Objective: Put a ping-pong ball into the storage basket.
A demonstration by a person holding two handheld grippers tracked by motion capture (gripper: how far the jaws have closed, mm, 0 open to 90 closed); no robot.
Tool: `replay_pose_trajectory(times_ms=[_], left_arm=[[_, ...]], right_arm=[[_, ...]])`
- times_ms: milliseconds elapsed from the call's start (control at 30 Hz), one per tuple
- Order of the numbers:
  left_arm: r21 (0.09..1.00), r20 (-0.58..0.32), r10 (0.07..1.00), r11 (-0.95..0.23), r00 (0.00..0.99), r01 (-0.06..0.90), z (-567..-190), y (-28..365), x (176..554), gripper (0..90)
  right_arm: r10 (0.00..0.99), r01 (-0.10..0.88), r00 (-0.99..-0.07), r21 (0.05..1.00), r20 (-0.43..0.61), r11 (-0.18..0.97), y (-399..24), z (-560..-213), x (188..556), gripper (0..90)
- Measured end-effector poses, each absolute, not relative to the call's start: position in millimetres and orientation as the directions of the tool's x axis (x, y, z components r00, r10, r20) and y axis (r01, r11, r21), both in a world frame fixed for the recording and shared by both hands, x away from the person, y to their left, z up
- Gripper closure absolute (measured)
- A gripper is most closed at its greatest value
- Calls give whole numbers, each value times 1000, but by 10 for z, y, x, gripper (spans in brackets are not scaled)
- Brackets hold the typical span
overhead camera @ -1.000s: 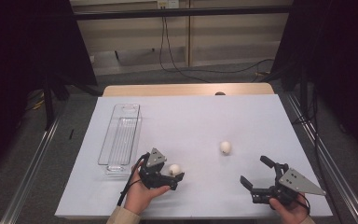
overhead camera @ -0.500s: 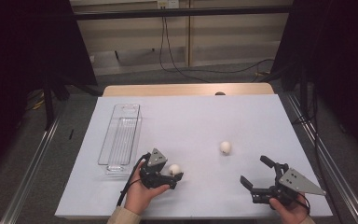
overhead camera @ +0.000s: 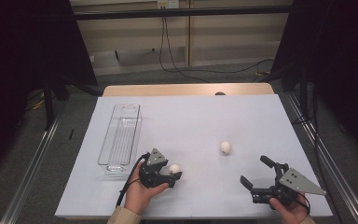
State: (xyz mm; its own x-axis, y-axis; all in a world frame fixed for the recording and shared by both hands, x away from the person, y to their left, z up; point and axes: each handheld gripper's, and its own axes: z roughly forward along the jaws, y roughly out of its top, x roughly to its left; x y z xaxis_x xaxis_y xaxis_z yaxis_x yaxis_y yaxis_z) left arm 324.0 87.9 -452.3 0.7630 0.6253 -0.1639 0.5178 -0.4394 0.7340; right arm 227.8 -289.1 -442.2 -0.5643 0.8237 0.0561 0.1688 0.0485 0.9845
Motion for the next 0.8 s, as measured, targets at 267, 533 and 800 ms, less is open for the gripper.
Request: replay_pose_trajectory(times_ms=[267,533,800], left_arm=[[728,-171,621,-444,765,523,-4531,874,3241,305],[725,-180,612,-447,770,524,-4534,871,3244,336],[722,-183,613,-447,769,528,-4537,869,3245,352]], right_arm=[[823,169,-564,984,57,47,-2891,-4422,2278,12],[823,170,-565,984,60,45,-2891,-4422,2278,12],[823,169,-565,984,58,47,-2890,-4422,2278,12]])
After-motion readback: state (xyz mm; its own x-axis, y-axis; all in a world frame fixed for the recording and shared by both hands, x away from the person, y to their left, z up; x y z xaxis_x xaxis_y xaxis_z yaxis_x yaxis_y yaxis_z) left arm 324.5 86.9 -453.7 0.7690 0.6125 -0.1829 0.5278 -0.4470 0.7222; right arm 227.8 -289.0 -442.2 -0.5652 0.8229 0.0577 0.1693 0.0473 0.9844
